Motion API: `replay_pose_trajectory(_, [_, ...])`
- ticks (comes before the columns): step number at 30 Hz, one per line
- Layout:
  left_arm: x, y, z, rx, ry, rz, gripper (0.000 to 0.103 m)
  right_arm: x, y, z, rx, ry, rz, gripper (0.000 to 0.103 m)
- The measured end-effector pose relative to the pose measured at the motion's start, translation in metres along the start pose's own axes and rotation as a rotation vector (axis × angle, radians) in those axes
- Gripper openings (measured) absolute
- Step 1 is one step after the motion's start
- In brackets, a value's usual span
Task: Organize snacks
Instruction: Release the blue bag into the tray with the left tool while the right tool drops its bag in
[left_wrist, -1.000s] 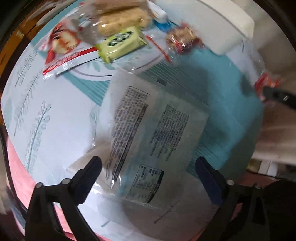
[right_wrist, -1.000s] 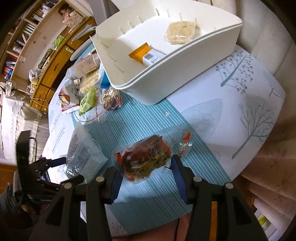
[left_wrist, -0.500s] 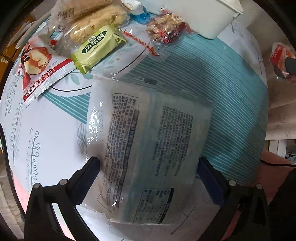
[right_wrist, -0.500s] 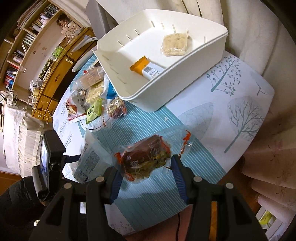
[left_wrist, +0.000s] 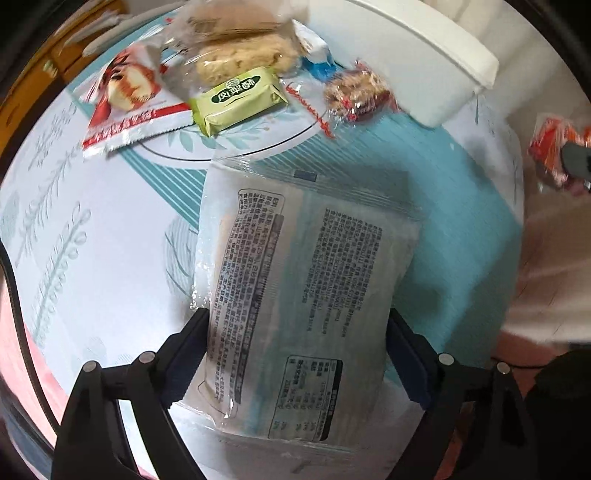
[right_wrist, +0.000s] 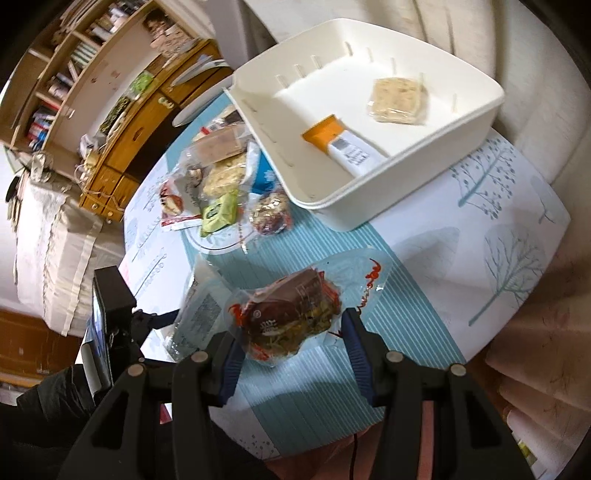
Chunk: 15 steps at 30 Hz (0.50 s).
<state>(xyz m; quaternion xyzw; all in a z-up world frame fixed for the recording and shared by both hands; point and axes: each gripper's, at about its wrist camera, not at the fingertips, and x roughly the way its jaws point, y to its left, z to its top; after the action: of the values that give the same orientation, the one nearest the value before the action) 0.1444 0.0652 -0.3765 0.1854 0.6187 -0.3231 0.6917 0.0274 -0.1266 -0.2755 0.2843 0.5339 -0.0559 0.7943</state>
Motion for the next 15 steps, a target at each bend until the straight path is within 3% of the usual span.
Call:
replay_pose_trajectory(7, [-0.04,-0.005,0.005,-0.161,-0.071,-0.049,0.089,-0.007,0.006,0.016,-0.087,0.01,0.055,0.051])
replay_pose_trajectory(15, [-0.094,-0.039,0.041,-0.323,-0.201,-0.073,0.089,-0.016,-0.006,0.053,-0.172,0.033,0.119,0.051])
